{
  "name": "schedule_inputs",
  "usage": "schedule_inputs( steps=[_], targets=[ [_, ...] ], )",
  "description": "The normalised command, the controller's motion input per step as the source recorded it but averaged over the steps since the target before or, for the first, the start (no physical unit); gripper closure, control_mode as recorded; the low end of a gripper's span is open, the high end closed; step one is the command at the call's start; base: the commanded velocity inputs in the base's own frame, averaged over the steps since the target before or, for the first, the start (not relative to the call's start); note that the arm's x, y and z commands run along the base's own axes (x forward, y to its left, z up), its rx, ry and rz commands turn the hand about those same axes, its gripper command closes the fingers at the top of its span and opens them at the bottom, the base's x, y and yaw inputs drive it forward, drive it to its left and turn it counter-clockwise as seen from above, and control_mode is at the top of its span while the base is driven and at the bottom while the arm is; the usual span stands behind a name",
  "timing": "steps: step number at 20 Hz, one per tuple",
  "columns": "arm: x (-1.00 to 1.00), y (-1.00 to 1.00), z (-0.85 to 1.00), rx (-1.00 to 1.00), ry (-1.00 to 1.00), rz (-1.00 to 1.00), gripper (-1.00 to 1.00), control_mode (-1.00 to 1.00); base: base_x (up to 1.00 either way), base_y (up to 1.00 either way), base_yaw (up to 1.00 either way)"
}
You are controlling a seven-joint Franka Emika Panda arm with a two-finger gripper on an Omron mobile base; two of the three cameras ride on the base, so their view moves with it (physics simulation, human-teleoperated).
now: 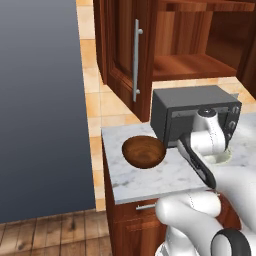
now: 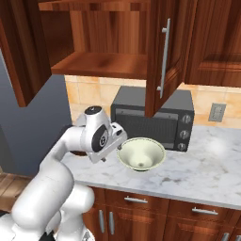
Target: Open the cabinet. Pick the bowls from the counter and place them in the cabinet. Then close the cabinet.
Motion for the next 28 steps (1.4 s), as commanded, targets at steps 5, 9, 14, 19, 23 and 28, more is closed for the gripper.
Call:
schedule_inputs(
  steps=[5, 9, 14, 19, 23, 28],
  targets=[
    [0.39, -0.20, -0.29, 0.00, 0.00, -0.01, -1.00, -1.00, 0.00, 0.00, 0.00],
    [0.30, -0.21, -0.35, 0.00, 0.00, -0.01, -1.00, -1.00, 0.00, 0.00, 0.00],
    [0.11, -0.14, -0.46, 0.00, 0.04, -0.01, -1.00, -1.00, 0.00, 0.00, 0.00],
    [0.22, -0.15, -0.33, 0.00, 0.02, 0.00, -1.00, -1.00, 0.00, 0.00, 0.00],
    [0.30, -0.03, -0.18, 0.00, 0.00, 0.00, 1.00, -1.00, 0.00, 0.00, 0.00],
    [0.02, 0.00, 0.00, 0.00, 0.00, 0.00, 1.00, -1.00, 0.00, 0.00, 0.00]
  ],
)
